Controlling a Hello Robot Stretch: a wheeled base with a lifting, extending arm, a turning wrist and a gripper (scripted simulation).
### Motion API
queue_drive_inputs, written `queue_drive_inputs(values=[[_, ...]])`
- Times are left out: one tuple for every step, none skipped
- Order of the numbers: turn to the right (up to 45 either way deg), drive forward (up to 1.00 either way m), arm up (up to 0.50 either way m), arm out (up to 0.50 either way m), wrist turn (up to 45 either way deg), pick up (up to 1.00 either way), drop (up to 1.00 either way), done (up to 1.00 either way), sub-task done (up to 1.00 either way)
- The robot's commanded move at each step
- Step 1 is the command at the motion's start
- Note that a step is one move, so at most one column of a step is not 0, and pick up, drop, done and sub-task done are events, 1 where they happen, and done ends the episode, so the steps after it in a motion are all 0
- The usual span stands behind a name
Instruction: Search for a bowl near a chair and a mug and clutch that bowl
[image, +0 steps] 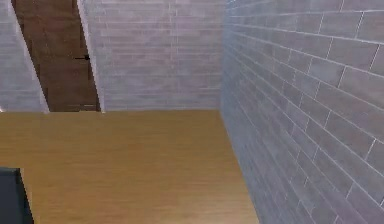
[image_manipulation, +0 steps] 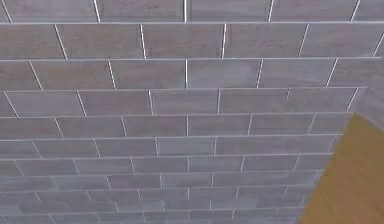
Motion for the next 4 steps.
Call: queue_drive_inputs(values=[[-45.0,0.00,0.00,0.00,0.0,0.00,0.00,0.00,0.00],[-45.0,0.00,0.00,0.00,0.0,0.00,0.00,0.00,0.00],[-45.0,0.00,0.00,0.00,0.0,0.00,0.00,0.00,0.00],[-30.0,0.00,0.00,0.00,0.0,0.00,0.00,0.00,0.00]])
